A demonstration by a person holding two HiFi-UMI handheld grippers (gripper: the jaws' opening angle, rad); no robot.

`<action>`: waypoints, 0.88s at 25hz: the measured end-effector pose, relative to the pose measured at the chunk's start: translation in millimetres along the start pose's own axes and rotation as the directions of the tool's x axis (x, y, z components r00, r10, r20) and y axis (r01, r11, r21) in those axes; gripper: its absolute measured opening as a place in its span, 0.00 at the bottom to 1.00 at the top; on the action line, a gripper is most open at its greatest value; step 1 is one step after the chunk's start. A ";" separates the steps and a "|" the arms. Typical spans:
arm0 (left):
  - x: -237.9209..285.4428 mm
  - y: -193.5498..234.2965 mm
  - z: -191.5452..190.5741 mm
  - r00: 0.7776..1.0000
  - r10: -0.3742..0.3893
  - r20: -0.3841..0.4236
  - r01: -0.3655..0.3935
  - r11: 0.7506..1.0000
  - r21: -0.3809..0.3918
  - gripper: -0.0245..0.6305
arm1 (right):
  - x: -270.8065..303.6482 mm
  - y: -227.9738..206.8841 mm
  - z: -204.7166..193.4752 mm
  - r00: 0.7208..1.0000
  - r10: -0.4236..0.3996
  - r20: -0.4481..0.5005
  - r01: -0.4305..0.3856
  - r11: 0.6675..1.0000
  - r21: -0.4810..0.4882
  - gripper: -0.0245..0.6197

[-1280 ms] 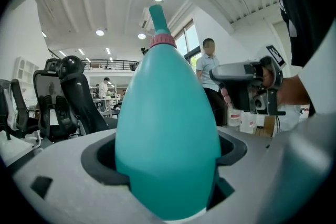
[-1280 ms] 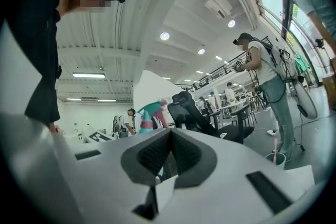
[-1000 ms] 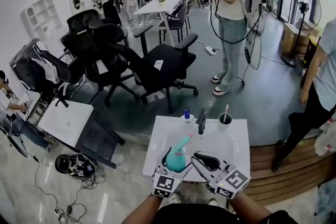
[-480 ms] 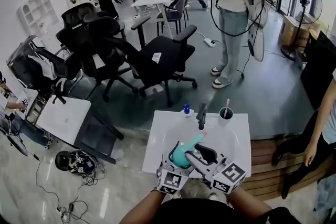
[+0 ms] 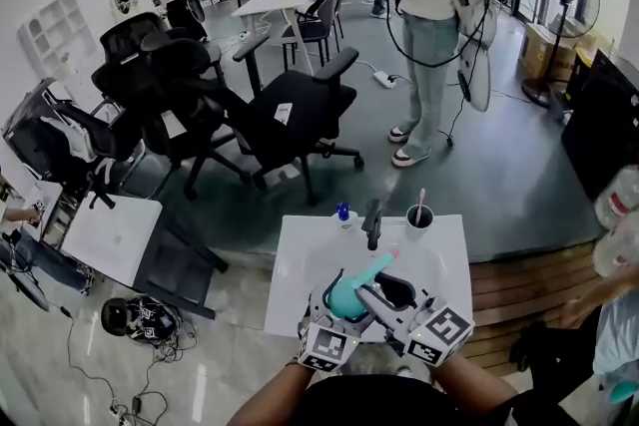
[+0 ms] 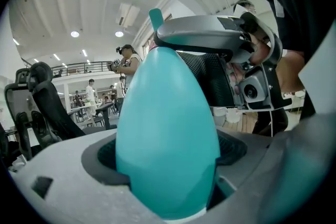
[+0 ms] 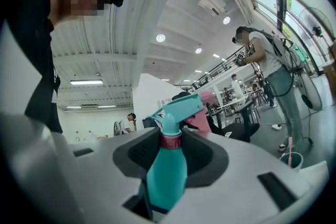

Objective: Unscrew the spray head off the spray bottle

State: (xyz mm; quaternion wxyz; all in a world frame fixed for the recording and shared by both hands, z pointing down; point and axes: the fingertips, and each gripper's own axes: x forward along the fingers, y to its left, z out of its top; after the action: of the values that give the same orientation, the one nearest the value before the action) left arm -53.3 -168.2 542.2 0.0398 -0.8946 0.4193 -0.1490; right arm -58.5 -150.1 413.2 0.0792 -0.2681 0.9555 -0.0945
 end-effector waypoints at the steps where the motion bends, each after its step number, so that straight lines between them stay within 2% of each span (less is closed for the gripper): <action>1: 0.8 -1.7 2.7 1.000 -0.010 0.005 0.010 1.000 -0.006 0.75 | -0.8 -1.3 1.4 1.000 0.006 -0.001 -0.006 1.000 0.000 0.25; 7: 3.2 -14.5 15.7 0.996 -0.085 0.034 0.085 0.996 -0.007 0.74 | -9.3 -1.6 4.8 0.997 0.071 -0.016 -0.072 0.997 -0.024 0.24; 9: 2.4 -22.8 18.9 0.987 -0.149 0.053 0.149 0.989 -0.013 0.74 | -13.2 2.9 5.6 0.993 0.121 -0.014 -0.122 0.992 -0.046 0.24; 11: -1.4 -34.7 22.3 0.968 -0.238 0.079 0.240 0.971 -0.016 0.74 | -18.6 10.4 6.5 0.978 0.206 -0.010 -0.206 0.976 -0.064 0.24; 14: -12.4 -53.8 29.5 0.928 -0.356 0.112 0.356 0.934 0.018 0.74 | -31.9 25.1 8.5 0.924 0.381 -0.025 -0.382 0.921 -0.082 0.24; 17: -21.1 -69.7 36.5 0.900 -0.415 0.135 0.410 0.910 0.065 0.74 | -45.5 40.0 11.0 0.847 0.526 -0.076 -0.532 0.839 -0.115 0.25; 18: -21.9 -72.0 38.2 0.897 -0.419 0.143 0.413 0.908 0.067 0.74 | -47.1 42.4 12.7 0.833 0.546 -0.084 -0.553 0.824 -0.122 0.25; 19: -21.3 -71.2 39.7 0.900 -0.410 0.150 0.405 0.912 0.061 0.74 | -46.6 42.9 15.2 0.833 0.548 -0.081 -0.554 0.823 -0.125 0.25; 20: -19.7 -67.5 41.2 0.908 -0.388 0.159 0.386 0.921 0.048 0.74 | -44.4 41.8 18.3 0.844 0.532 -0.067 -0.536 0.835 -0.124 0.25; 22: -15.0 -53.5 43.4 0.935 -0.312 0.171 0.315 0.949 0.013 0.74 | -38.6 34.4 22.1 0.887 0.461 -0.025 -0.460 0.878 -0.131 0.26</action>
State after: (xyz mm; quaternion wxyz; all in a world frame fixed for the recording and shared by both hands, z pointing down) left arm -9.8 -124.6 507.8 0.0446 -0.9598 0.2674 -0.0733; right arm -38.5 -104.0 388.0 0.0846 -0.0383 0.9957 -0.0078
